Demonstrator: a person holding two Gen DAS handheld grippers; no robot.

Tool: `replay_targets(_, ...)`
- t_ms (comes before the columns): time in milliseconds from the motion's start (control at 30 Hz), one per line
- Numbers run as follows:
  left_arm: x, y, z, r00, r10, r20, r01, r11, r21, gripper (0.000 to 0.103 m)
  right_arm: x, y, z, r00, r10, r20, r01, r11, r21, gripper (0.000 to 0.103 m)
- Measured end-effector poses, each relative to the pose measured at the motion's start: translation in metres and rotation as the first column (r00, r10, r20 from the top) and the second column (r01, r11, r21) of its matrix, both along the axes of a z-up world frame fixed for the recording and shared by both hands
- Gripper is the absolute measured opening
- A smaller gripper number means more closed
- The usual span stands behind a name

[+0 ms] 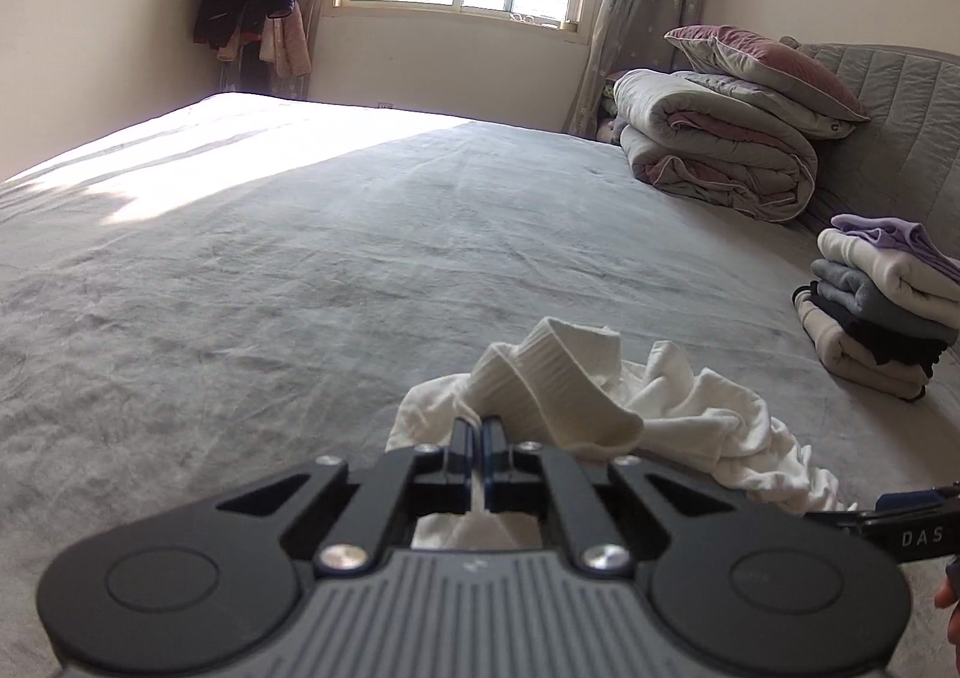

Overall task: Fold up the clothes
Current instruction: 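Lift the waistband with the left tool, pulling the trousers open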

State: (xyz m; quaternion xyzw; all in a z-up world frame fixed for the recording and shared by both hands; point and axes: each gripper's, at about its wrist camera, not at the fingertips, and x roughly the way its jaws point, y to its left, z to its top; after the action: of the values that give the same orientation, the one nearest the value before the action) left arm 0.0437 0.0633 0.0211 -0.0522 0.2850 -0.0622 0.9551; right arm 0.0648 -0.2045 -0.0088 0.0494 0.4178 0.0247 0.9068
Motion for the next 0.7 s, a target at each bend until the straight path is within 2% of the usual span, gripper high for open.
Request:
replay_targets(333,-0.005,0.066,-0.011,0.993,0.114,-0.040,-0.114,0.994,0.000,0.003,-0.004,0.031,-0.004,0.995,0.093,0.042,-0.093,0.996,0.007,0.103)
replay_targets(500,-0.008,0.096,-0.020,0.979,0.192,-0.073,-0.191,0.981,0.022,0.000,-0.006,0.048,-0.008,0.985,0.165,0.058,-0.166,0.986,0.026,0.100)
replay_targets(633,-0.008,0.117,-0.026,0.970,0.206,-0.127,-0.214,0.975,-0.055,0.002,-0.008,0.065,-0.011,0.973,0.219,0.069,-0.221,0.975,0.018,0.088)
replay_targets(700,-0.006,0.120,-0.028,0.971,0.184,-0.152,-0.201,0.974,-0.107,0.010,-0.008,0.071,-0.013,0.968,0.241,0.068,-0.243,0.970,0.022,0.084)
